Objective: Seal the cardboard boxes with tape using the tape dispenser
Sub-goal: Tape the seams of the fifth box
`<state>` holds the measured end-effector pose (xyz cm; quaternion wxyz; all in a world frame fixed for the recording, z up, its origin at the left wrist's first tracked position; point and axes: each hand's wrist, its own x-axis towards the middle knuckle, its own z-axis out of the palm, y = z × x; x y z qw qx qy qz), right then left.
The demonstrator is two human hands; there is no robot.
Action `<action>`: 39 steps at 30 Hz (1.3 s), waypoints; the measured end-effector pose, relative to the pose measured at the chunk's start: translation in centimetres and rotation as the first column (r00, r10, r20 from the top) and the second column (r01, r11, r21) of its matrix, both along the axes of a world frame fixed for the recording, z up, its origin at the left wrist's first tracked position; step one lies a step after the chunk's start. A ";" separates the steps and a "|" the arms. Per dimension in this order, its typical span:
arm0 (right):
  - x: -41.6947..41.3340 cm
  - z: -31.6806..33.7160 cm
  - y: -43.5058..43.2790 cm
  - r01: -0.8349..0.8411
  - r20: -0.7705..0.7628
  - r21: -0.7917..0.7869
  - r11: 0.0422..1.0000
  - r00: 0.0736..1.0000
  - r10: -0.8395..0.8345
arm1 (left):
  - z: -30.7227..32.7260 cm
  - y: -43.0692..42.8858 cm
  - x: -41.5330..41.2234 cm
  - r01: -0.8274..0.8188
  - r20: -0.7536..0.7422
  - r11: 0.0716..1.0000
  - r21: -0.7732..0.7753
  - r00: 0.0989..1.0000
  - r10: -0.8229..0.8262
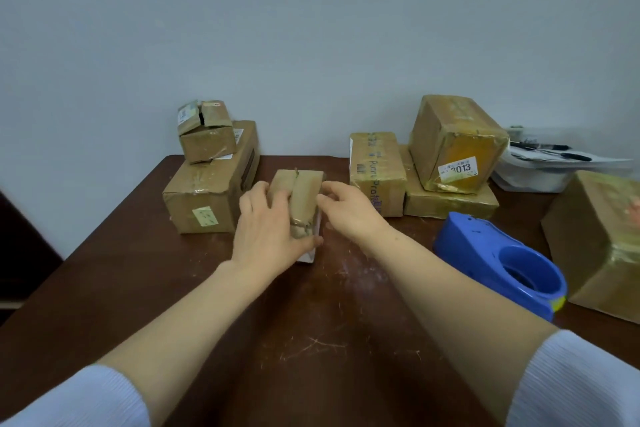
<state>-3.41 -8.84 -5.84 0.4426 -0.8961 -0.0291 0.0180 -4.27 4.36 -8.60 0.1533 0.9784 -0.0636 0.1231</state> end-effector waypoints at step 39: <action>-8.8 -0.5 -6.4 0.221 0.092 -0.072 0.973 0.972 -0.214 | 0.3 -1.9 -8.2 0.221 -0.072 0.956 0.193 0.975 -0.210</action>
